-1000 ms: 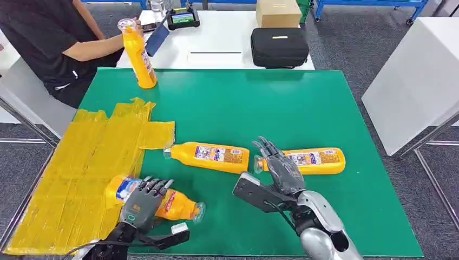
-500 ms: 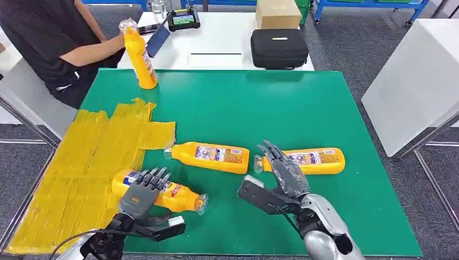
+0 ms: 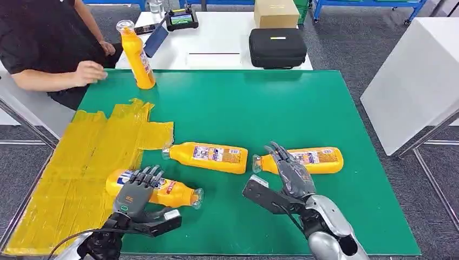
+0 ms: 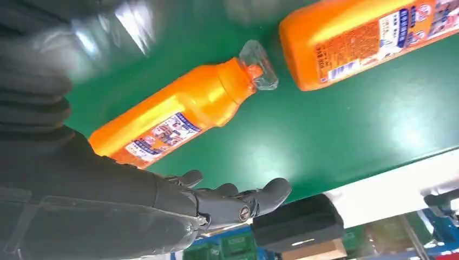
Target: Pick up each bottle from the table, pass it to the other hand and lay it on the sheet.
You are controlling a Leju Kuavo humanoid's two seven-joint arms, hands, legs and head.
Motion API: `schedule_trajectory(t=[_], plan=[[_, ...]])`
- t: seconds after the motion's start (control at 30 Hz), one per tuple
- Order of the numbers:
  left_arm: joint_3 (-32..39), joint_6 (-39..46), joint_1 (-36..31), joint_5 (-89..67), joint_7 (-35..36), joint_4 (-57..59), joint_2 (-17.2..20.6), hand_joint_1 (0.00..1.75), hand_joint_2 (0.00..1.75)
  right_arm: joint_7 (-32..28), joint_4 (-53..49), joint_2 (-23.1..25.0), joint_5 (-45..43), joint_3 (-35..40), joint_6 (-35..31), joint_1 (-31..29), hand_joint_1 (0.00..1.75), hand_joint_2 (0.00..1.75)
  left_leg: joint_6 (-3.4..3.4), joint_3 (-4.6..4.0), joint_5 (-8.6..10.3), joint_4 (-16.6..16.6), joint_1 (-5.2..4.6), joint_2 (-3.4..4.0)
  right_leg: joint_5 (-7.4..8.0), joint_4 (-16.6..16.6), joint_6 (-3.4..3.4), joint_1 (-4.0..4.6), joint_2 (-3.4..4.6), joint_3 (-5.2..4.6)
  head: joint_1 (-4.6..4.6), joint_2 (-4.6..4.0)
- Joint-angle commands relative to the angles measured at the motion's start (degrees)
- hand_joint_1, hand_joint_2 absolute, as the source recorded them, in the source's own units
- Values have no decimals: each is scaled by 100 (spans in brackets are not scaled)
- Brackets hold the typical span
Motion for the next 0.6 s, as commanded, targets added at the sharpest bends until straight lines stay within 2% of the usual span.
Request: schedule_trajectory(t=[0.03, 0.13, 0.17, 0.23, 0.27, 0.3, 0.33, 0.37, 0.43, 0.47, 0.6], plan=[[1690, 1671, 819, 2047, -887, -1763, -225, 0, 0, 44, 213, -352, 77, -146, -1, 58, 0, 175, -19, -6, -12, 9, 12, 13, -5, -1, 4, 11, 3, -4, -2, 0], [2128, 2509, 1261, 3272, -1909, -2603, -410, 0, 0, -56, 27, -556, 195, -200, -147, 193, 0, 175, -20, -6, -17, 10, 12, 6, -11, -4, 10, 10, -5, -1, 0, 0], [2312, 2720, 1591, 3675, -2297, -3123, -505, 0, 0, -123, -279, -715, 273, -323, -253, 383, 0, 175, -21, -5, -25, 15, 13, 9, -16, -1, 13, 10, -3, 1, -2, 0], [2570, 2720, 1968, 3682, -2501, -3530, -637, 0, 0, -177, -735, -919, 396, -553, -318, 696, 0, 175, -23, -3, -35, 20, 13, 24, -21, 4, 14, 10, 8, 2, -2, 0], [2621, 2720, 2124, 3702, -2570, -3634, -643, 0, 0, -185, -973, -1013, 408, -695, -308, 888, 0, 0, -14, -9, -32, 17, 6, 21, -23, 6, 13, 4, 10, -10, -2, 0], [2769, 2720, 2255, 4082, -2898, -3790, -798, 0, 0, -223, -1312, -1144, 464, -956, -261, 1209, 0, 0, -12, -18, -24, 11, -3, 8, -21, 8, 11, -4, -1, -18, 0, 0], [2888, 2720, 2381, 4191, -3048, -3899, -880, 0, 0, -193, -1617, -1321, 557, -1196, -257, 1545, 0, 175, -23, 6, -48, 17, 2, 10, -43, 9, 16, 1, -6, 8, -2, 0], [2948, 2720, 2469, 4434, -3175, -4006, -931, 0, 0, -213, -1864, -1416, 611, -1488, -174, 1876, 0, 175, -11, -22, -23, 10, -13, -17, -26, 7, 14, -9, -19, -18, -4, 0], [3059, 2720, 2545, 4525, -3322, -4049, -992, 0, 0, -188, -2075, -1539, 796, -1803, -178, 2246, 0, 175, -7, -4, -46, 16, -11, -32, -45, 3, 19, -4, -41, 6, -4, 0], [3067, 2720, 2590, 4607, -3348, -4071, -988, 0, 0, -146, -2175, -1561, 875, -1971, -195, 2439, 0, 175, 1, -21, -40, 17, -13, -35, -45, 5, 31, -5, -40, -13, 2, 0], [3065, 2720, 2578, 4676, -3369, -4050, -991, 0, 0, -135, -2177, -1545, 951, -2033, -165, 2489, 0, 175, 6, -12, -53, 8, -17, -14, -41, -1, 28, -13, -19, -7, -2, 0]])
